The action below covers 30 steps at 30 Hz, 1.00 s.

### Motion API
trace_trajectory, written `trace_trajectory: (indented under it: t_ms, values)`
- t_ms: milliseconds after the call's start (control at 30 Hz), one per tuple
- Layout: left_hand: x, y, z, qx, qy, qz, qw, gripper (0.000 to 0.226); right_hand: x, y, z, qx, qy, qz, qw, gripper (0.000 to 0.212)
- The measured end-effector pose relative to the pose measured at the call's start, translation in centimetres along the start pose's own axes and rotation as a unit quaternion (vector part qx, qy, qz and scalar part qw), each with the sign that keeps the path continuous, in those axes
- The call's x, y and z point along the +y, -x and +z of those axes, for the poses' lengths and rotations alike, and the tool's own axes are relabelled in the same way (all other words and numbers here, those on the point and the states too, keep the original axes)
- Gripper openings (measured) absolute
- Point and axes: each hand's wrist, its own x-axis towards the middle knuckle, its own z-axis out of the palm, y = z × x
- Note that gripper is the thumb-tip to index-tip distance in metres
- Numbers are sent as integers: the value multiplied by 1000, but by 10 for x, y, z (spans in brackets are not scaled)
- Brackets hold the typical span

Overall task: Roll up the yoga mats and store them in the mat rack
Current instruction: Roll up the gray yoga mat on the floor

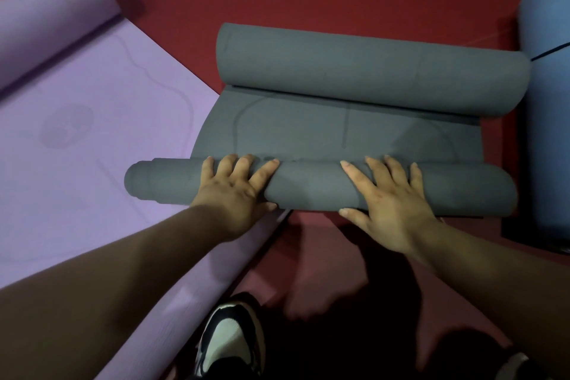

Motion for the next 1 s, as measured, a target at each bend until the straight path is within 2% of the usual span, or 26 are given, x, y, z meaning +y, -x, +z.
trace_trajectory:
  t_ms: [100, 300, 467, 567, 733, 867, 1000]
  values:
    - [-4, -6, -6, -2, -1, 12, 1000, 81, 3, -4, 4, 28, 20, -9, 999, 84]
    - [-4, -10, -12, -11, -6, 9, 1000, 92, 5, -10, -1, 30, 32, -7, 999, 91]
    - [-6, -10, -14, -2, -30, 18, 999, 88, 7, -11, -4, 25, 28, -11, 999, 88]
    - [-7, -4, -18, 26, -46, 34, 998, 87, 8, -4, -7, 38, 18, -18, 999, 84]
    - [-10, 24, -14, 133, -28, 79, 988, 85, 7, 23, -13, 23, 2, -39, 999, 84]
    - [5, 66, -17, 119, -7, 80, 990, 86, 4, 57, -11, -10, 0, -67, 998, 84]
    - [19, 106, -15, 70, 4, 76, 995, 83, -1, 92, -3, -3, -17, -108, 994, 81]
